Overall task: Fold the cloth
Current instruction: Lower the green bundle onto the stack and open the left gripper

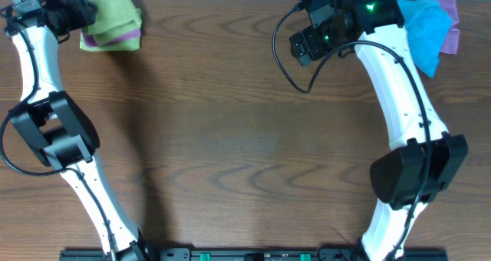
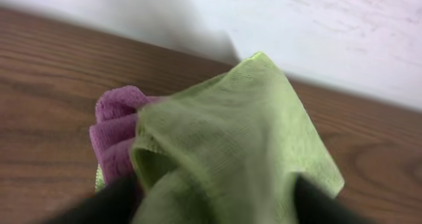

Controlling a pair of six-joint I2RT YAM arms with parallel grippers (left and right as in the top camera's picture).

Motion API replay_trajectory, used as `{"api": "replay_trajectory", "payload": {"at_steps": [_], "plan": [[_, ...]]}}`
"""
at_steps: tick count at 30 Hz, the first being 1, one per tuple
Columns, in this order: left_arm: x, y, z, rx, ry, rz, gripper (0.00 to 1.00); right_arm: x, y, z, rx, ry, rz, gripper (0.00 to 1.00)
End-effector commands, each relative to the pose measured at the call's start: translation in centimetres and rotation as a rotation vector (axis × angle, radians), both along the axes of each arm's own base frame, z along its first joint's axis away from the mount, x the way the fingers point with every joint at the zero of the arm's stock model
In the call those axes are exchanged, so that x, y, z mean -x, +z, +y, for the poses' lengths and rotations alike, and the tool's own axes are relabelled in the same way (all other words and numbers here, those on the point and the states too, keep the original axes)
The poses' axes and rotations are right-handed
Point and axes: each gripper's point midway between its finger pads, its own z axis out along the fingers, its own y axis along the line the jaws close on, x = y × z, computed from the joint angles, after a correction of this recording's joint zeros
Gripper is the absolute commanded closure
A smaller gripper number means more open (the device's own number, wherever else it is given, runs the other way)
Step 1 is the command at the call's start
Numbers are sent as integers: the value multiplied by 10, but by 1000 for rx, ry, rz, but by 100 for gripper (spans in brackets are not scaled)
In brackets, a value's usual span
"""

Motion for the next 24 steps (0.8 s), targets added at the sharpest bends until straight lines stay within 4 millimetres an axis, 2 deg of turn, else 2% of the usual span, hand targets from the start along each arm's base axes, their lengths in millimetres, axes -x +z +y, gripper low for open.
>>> {"api": "replay_trajectory", "payload": {"at_steps": [1,3,10,16,19,22,24], "plan": [[-2,0,7,-20,13,-1,5,0,4,-2,7,1,-10,9],[-1,-3,13,-41,42,13,4,0,4,-2,5,-2,-10,9],[21,-23,60,-165,322,163,5,1,4,-2,3,-8,-4,9],[27,-22,65,-126,412,185,4,1,3,-3,4,-8,-1,9],[27,-1,65,-128,421,150,5,2,3,-3,6,-3,-1,9],[32,43,62,-141,424,89,5,2,3,-3,12,9,-5,9],[43,76,55,-145,422,70,4,1,4,-3,14,10,-9,9]]}}
